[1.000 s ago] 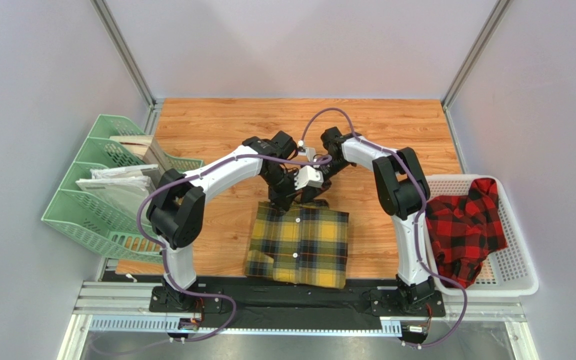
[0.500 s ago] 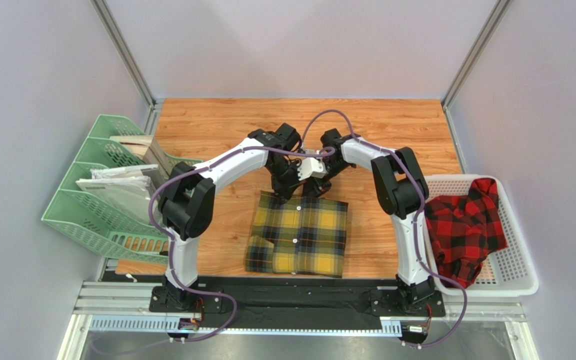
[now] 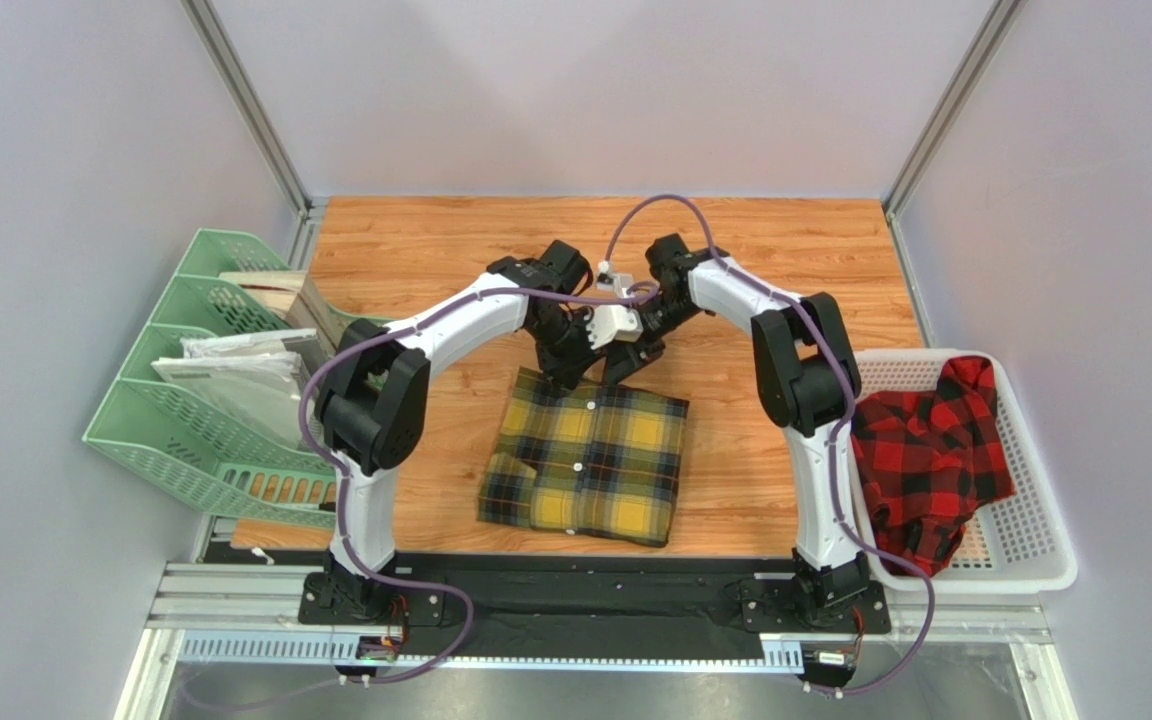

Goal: Fold and stack the long sleeve shirts
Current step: Fold the shirt

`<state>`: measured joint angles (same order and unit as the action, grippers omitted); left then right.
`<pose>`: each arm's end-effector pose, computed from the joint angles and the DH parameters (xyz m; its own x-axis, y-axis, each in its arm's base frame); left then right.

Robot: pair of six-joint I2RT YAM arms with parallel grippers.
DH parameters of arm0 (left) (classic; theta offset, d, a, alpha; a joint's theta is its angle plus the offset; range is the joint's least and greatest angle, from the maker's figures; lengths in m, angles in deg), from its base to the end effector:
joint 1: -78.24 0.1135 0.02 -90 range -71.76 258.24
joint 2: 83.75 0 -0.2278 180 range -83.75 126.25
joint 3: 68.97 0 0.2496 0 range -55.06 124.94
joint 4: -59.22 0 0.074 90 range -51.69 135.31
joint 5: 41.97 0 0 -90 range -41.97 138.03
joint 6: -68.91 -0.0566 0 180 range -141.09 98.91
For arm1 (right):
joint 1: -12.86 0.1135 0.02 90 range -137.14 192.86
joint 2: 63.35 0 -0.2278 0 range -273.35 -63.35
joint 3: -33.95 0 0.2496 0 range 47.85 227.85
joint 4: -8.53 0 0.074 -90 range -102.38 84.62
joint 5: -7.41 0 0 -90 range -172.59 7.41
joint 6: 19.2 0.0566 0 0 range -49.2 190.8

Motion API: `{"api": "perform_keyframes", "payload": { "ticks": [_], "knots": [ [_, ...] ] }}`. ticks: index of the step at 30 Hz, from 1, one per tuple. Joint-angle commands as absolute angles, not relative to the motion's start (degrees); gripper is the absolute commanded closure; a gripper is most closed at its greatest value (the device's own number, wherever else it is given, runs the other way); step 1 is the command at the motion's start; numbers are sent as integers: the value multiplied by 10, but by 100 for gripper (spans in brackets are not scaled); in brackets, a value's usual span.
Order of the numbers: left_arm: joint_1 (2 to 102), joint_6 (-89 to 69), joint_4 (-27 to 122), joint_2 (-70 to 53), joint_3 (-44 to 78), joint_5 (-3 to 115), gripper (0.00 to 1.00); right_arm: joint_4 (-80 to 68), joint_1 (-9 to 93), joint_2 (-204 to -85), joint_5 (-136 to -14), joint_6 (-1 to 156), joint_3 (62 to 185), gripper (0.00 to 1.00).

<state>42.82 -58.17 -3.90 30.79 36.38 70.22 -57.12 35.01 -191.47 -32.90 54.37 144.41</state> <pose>0.3131 -0.2489 0.1604 -0.2395 0.8554 -0.4594 0.9709 0.2160 -0.1039 0.3647 0.1951 0.1071 -0.7901 -0.5192 -0.3260 -0.5731 0.4367 0.6935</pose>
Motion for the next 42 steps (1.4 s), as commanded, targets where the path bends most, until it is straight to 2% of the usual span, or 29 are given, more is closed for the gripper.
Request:
{"api": "perform_keyframes", "payload": {
  "ticks": [1, 6, 9, 11, 18, 20, 22, 23, 24, 25, 26, 27, 29, 36, 38, 39, 40, 41, 42],
  "knots": [
    [478, -570, -51, 283, 394, 780, 63, -636, 310, -1895, -343, 503, 1507, 52],
    [515, -569, -119, 251, 398, 851, 45, -687, 268, -1826, -342, 481, 1481, 36],
    [521, -577, -135, 242, 379, 852, 42, -707, 254, -1776, -331, 466, 1431, 30],
    [524, -580, -131, 242, 369, 844, 40, -712, 254, -1751, -323, 458, 1398, 21],
    [537, -581, -122, 290, 356, 808, 37, -640, 281, -1717, -392, 472, 1280, 19],
    [541, -570, -114, 307, 356, 798, 37, -622, 284, -1732, -419, 479, 1275, 23],
    [546, -563, -113, 323, 362, 795, 39, -613, 283, -1747, -449, 479, 1283, 40],
    [548, -553, -110, 329, 367, 784, 45, -608, 283, -1756, -458, 481, 1284, 50],
    [549, -546, -108, 334, 370, 777, 50, -596, 283, -1759, -482, 495, 1284, 69],
    [549, -534, -103, 349, 376, 765, 58, -571, 283, -1763, -489, 498, 1286, 76],
    [551, -513, -104, 358, 395, 751, 76, -558, 283, -1776, -504, 504, 1291, 83],
    [554, -506, -108, 374, 406, 750, 83, -539, 284, -1787, -511, 510, 1301, 94],
    [557, -491, -103, 389, 431, 738, 100, -536, 283, -1828, -518, 522, 1353, 100],
    [580, -491, -85, 424, 481, 704, 100, -528, 281, -1886, -551, 555, 1454, 100],
    [587, -490, -84, 424, 495, 707, 100, -532, 280, -1886, -553, 557, 1465, 92],
    [594, -487, -87, 417, 501, 713, 96, -544, 277, -1884, -553, 556, 1479, 76],
    [597, -483, -92, 408, 504, 738, 80, -554, 275, -1875, -552, 555, 1488, 68],
    [600, -479, -91, 393, 497, 753, 70, -562, 272, -1867, -545, 557, 1495, 60],
    [606, -473, -85, 353, 488, 768, 62, -570, 261, -1855, -539, 559, 1501, 45]
  ]
}}
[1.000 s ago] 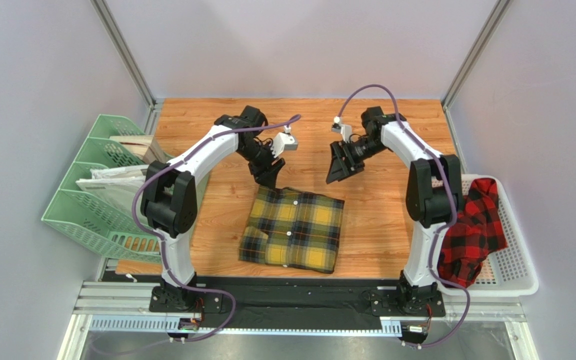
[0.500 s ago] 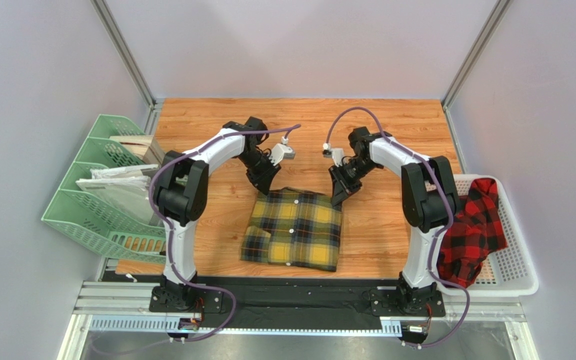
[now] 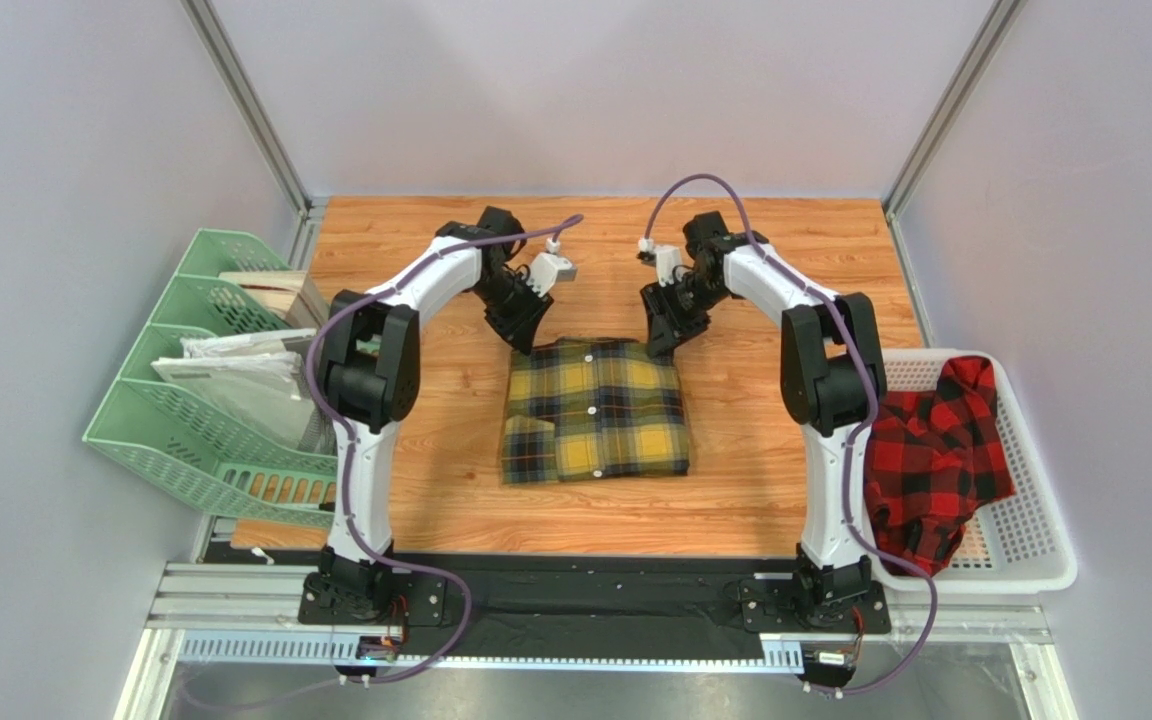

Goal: Fold and stack the long sleeve shirts
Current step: Fold the shirt

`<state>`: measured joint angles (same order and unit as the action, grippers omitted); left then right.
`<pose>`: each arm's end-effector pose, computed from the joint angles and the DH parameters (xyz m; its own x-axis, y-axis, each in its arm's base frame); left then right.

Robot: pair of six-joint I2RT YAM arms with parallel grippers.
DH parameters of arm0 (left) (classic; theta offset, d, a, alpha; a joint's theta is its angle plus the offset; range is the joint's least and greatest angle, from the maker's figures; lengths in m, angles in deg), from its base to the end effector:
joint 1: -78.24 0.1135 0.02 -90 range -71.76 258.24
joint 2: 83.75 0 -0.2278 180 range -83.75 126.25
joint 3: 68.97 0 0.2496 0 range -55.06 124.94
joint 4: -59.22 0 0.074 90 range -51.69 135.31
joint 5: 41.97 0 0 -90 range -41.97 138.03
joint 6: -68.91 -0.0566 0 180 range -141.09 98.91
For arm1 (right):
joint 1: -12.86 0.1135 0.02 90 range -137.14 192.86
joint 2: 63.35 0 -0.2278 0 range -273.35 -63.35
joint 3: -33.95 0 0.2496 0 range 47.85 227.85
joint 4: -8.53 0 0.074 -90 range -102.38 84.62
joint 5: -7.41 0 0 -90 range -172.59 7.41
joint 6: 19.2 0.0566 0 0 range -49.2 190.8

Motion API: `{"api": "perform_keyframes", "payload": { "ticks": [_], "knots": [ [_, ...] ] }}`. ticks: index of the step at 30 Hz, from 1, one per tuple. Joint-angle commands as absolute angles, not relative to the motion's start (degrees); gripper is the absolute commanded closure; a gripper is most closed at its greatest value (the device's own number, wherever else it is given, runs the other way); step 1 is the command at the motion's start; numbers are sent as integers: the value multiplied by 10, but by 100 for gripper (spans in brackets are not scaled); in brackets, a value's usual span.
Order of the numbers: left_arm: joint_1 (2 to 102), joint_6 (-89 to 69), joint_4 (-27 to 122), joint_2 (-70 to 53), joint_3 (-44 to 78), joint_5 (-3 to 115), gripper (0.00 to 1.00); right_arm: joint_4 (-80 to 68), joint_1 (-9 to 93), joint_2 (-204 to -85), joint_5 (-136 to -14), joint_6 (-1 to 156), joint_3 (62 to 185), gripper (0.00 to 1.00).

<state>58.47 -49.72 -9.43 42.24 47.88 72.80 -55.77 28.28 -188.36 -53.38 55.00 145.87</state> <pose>0.3936 -0.1667 0.1356 -0.6202 0.6852 -0.3818 0.7835 0.5653 -0.2581 0.3983 0.1385 0.1231 -0.8141 -0.4711 -0.3397 -0.5783 0.7117 0.3988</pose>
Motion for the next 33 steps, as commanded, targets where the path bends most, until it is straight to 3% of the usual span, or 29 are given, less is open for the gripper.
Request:
{"api": "perform_keyframes", "payload": {
  "ticks": [1, 2, 3, 4, 5, 12, 16, 20, 26, 30, 33],
  "knots": [
    [607, -466, -69, 327, 474, 782, 56, -572, 254, -1825, -528, 563, 1508, 38],
    [607, -451, -63, 302, 444, 818, 44, -576, 246, -1809, -497, 566, 1509, 29],
    [607, -442, -58, 250, 426, 840, 24, -580, 233, -1789, -474, 578, 1509, 12],
    [607, -431, -50, 224, 408, 889, 9, -582, 229, -1770, -453, 584, 1496, 5],
    [605, -398, -44, 202, 369, 917, 1, -584, 226, -1730, -415, 592, 1481, 1],
    [536, -199, 97, 47, 156, 1101, 1, -509, 293, -1581, -212, 734, 1253, 0],
    [499, -57, 229, 47, 58, 1183, 1, -475, 361, -1557, -168, 750, 1151, 0],
    [484, 18, 310, 99, -6, 1197, 1, -448, 374, -1616, -167, 736, 1088, 0],
    [530, -135, 197, 240, 9, 1144, 1, -453, 329, -1764, -198, 696, 1067, 0],
    [565, -199, 102, 334, 54, 1098, 1, -454, 313, -1803, -232, 703, 1063, 0],
    [585, -210, 95, 331, 51, 1077, 1, -461, 304, -1796, -250, 700, 1060, 0]
  ]
}}
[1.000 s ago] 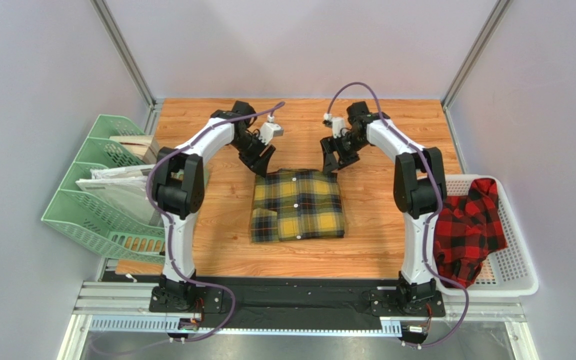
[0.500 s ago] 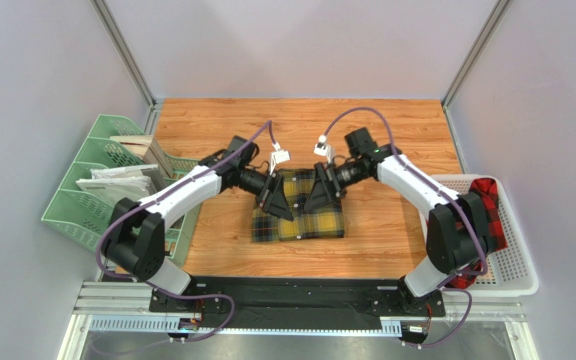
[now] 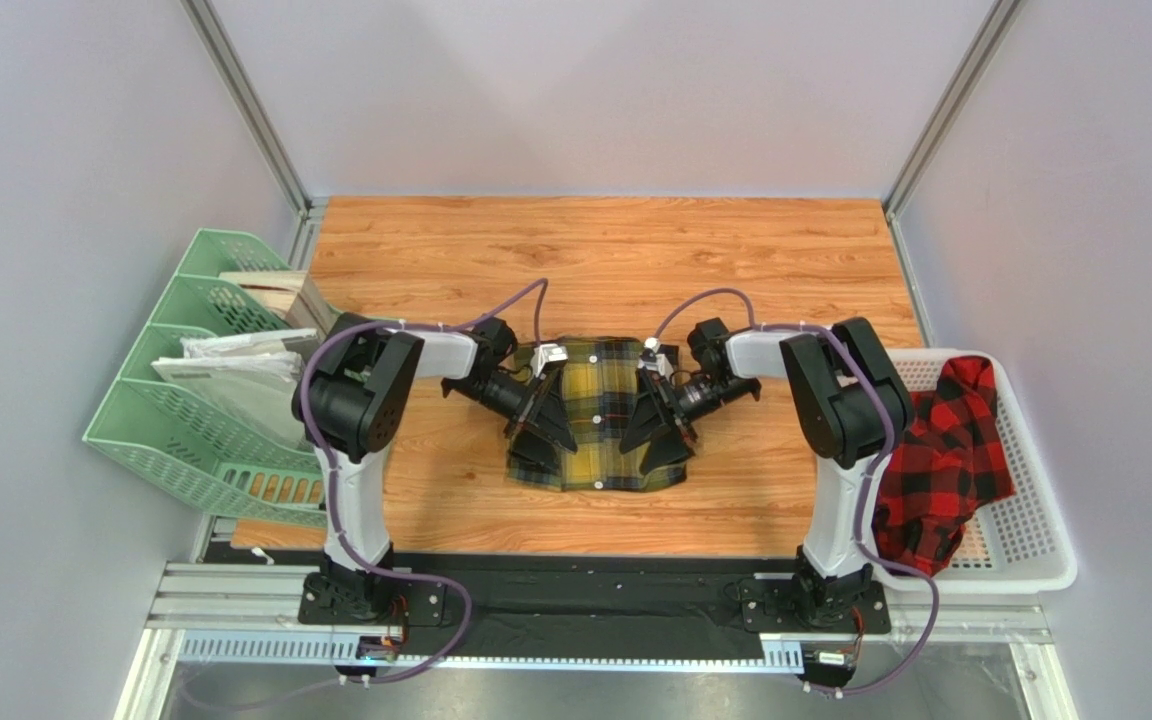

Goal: Fold and stack the long sleeve shirts
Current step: Fold the shirt

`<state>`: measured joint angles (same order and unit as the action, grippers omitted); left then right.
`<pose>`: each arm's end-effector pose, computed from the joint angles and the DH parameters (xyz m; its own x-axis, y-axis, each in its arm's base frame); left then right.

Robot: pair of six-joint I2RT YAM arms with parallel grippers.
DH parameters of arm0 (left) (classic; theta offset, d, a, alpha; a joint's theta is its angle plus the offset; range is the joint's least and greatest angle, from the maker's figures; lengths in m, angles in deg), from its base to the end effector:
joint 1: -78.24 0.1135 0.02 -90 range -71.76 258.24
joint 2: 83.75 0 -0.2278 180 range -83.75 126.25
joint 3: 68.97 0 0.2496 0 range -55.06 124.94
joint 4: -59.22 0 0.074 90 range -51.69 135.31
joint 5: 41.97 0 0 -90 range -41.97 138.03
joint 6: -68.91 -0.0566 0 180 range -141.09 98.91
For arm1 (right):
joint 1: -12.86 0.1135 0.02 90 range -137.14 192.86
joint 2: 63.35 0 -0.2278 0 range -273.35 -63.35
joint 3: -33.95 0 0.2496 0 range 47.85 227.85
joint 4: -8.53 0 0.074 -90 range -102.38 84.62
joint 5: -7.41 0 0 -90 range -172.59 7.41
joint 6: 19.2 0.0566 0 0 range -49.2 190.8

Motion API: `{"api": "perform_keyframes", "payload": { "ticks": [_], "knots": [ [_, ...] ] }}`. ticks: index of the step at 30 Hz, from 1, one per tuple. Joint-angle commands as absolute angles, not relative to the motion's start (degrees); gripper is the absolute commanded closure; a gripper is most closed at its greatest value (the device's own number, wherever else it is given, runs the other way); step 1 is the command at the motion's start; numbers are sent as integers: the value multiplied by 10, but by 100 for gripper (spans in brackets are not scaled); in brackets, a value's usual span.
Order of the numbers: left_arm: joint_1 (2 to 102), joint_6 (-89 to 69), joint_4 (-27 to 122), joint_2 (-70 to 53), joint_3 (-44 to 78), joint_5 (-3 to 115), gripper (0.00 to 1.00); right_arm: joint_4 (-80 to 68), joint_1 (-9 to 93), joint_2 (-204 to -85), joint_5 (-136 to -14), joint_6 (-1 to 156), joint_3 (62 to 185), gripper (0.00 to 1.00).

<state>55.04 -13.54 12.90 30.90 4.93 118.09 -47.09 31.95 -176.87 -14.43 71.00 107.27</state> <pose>0.2629 -0.1706 0.0644 -0.9334 0.3513 0.0727 0.0564 0.3437 -0.9374 0.2587 0.1451 0.0667 -0.9402 -0.3240 0.1046 -0.0294 0.3835 0.9231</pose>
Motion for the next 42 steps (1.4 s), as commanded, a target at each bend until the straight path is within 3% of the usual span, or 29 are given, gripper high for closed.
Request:
{"api": "perform_keyframes", "payload": {
  "ticks": [1, 12, 18, 22, 27, 34, 38, 42],
  "knots": [
    [585, -210, 92, 324, 46, 1069, 1, -466, 304, -1788, -253, 695, 1058, 0],
    [544, -395, -63, 130, 70, 1113, 1, -581, 340, -1600, -226, 637, 1110, 0],
    [515, -381, -81, 186, 82, 1104, 1, -557, 379, -1657, -227, 650, 1093, 0],
    [524, -338, -69, 291, 77, 1100, 1, -557, 359, -1732, -229, 639, 1070, 0],
    [571, -312, -46, 323, 72, 1079, 1, -564, 326, -1769, -255, 646, 1049, 0],
    [579, -389, -93, 145, 114, 1115, 1, -658, 307, -1665, -211, 636, 1158, 0],
    [575, -282, -4, 125, 195, 1119, 1, -467, 294, -1628, -212, 791, 1228, 0],
    [560, -163, 96, 201, 250, 1112, 1, -356, 294, -1709, -213, 884, 1309, 0]
  ]
}}
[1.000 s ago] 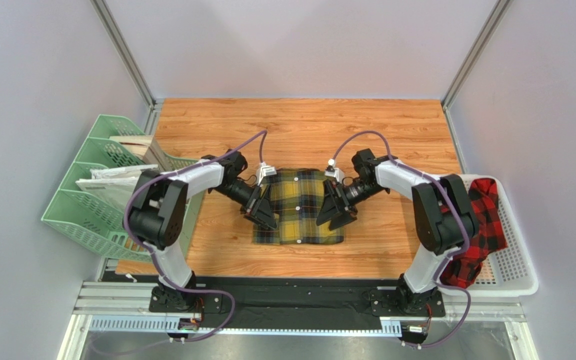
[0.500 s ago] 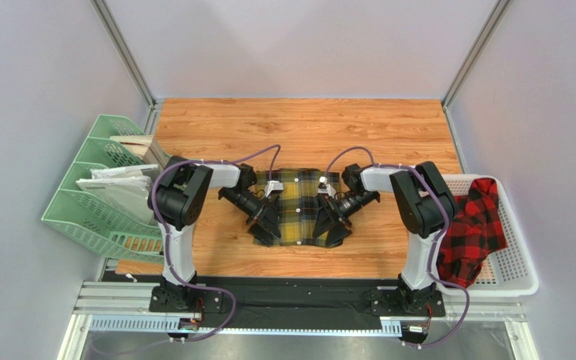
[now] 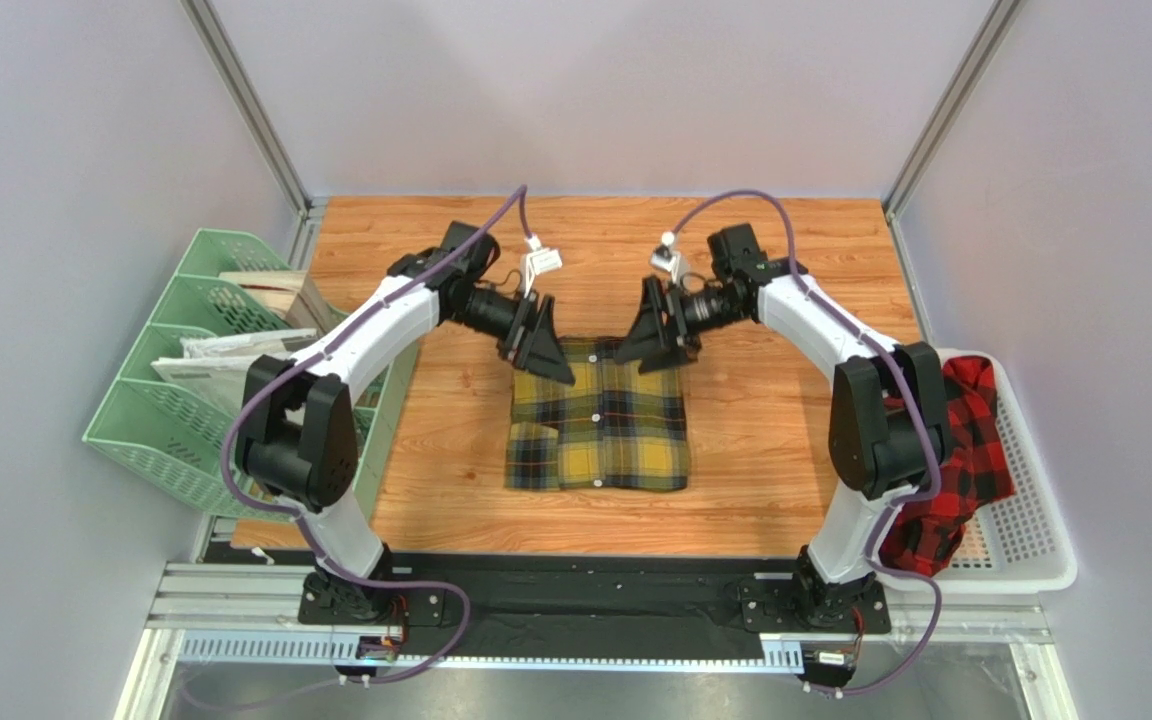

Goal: Fold and stack the long sleeve shirts
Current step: Fold the shirt

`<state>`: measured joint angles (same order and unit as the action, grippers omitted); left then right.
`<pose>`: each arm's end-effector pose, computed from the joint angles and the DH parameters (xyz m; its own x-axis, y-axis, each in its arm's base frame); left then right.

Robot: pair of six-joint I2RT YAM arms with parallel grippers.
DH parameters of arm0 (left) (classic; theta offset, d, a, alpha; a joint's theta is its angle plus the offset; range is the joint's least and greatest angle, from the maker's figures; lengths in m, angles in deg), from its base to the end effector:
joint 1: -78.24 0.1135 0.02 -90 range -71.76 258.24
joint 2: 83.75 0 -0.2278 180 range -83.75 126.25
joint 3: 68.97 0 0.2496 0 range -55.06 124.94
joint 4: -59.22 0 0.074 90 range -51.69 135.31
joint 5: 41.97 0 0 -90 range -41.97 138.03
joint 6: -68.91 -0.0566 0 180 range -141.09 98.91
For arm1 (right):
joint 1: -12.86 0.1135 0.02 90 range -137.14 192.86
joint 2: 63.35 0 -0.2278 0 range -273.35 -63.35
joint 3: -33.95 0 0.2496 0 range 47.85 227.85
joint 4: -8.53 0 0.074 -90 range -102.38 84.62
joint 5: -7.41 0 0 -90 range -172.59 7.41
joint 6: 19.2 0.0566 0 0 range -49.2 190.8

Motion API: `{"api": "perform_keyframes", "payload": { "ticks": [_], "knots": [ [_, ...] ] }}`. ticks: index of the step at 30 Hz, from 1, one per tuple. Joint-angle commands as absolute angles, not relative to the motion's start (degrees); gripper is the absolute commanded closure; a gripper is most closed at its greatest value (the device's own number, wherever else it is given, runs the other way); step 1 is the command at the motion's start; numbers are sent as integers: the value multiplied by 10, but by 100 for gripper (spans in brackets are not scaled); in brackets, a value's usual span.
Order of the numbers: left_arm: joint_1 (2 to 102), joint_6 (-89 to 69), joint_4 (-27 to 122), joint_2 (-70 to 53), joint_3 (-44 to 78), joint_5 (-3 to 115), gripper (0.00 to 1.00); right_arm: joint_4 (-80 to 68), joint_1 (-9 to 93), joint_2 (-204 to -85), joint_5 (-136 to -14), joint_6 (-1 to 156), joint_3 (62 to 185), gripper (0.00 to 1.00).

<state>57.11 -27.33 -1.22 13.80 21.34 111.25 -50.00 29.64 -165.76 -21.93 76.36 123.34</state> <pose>0.2946 -0.1680 0.2158 -0.8057 0.3639 -0.4673 0.5696 0.2600 -0.7797 0.3154 0.1466 0.1832 -0.9432 -0.2348 -0.2349 -0.3157 0.4142 0.8537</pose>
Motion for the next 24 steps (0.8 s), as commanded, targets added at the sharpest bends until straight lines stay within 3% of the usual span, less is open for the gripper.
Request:
{"api": "perform_keyframes", "payload": {
  "ticks": [1, 6, 11, 17, 20, 24],
  "knots": [
    [560, -125, 133, 236, 258, 1103, 1, -354, 295, -1746, -218, 883, 1323, 0],
    [591, -70, 167, 367, 292, 1048, 1, -374, 275, -1844, -257, 850, 1343, 2],
    [613, -91, 104, 404, 256, 974, 4, -453, 267, -1921, -342, 744, 1384, 5],
    [516, -227, 41, 322, 197, 998, 7, -498, 298, -1947, -386, 663, 1509, 7],
    [520, -237, 56, 264, 159, 1073, 11, -513, 318, -1933, -399, 586, 1555, 7],
    [590, -179, 139, 143, 121, 1068, 12, -534, 311, -1859, -388, 558, 1573, 8]
  ]
}}
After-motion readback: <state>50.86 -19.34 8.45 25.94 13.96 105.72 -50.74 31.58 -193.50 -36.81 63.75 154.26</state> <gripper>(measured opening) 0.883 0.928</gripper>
